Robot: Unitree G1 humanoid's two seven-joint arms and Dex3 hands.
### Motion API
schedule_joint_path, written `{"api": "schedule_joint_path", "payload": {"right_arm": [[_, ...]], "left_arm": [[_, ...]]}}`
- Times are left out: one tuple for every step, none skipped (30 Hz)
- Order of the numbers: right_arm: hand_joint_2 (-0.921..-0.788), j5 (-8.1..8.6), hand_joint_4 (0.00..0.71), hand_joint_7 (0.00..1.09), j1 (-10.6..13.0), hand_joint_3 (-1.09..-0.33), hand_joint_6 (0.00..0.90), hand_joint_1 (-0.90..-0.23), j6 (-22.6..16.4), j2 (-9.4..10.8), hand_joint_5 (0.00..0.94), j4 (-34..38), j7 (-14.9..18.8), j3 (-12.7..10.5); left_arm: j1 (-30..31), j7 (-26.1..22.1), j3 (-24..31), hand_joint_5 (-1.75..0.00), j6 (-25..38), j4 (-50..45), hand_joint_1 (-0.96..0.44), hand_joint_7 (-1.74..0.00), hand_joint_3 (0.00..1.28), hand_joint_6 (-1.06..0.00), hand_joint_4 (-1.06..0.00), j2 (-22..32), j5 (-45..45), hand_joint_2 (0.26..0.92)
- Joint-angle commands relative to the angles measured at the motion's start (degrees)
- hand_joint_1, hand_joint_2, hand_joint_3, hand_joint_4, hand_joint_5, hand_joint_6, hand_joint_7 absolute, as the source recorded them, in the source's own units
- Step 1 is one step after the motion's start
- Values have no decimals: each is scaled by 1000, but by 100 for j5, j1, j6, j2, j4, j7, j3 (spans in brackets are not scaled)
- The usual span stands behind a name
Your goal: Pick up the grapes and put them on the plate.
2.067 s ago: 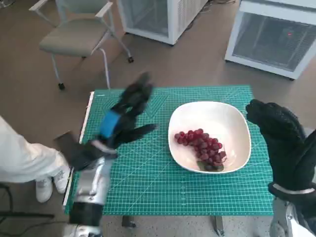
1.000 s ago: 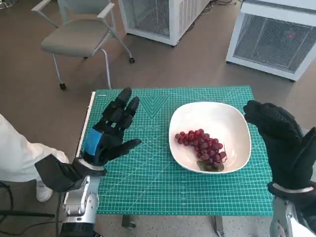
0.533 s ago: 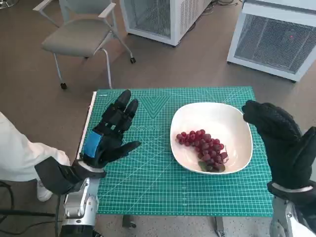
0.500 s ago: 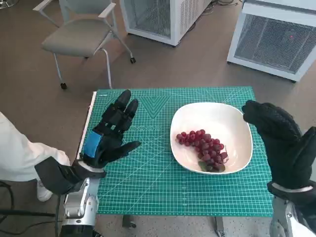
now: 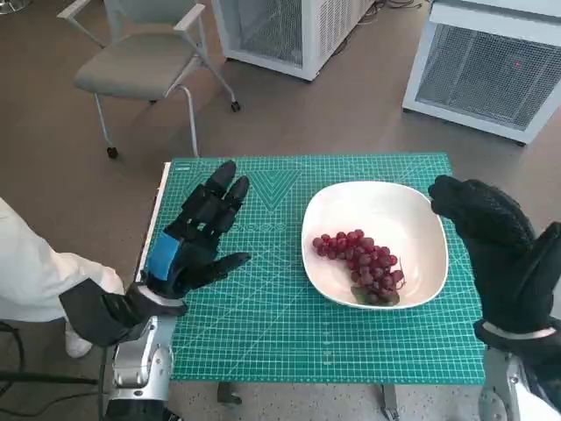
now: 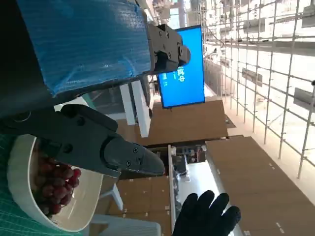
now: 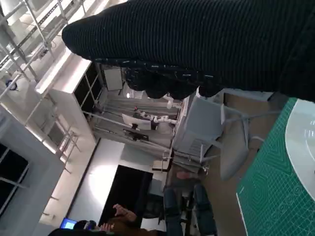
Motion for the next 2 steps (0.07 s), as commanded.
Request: {"api": "schedule_joint_path", "payload": {"right_arm": [[-921,13,439,905,65,-561,200,-496,29,-7,510,96,35,11],[-921,13,439,905,64,-561,200,-496,28,-7,510,97,36,10]], "left_arm": [[24,23,0,-37,-86,-23,-174,-541,17,-190,-307,80,73,921],[24,28,0,-36,-86,-24,-172,-566,18,-179,-310,81,77,921]]}}
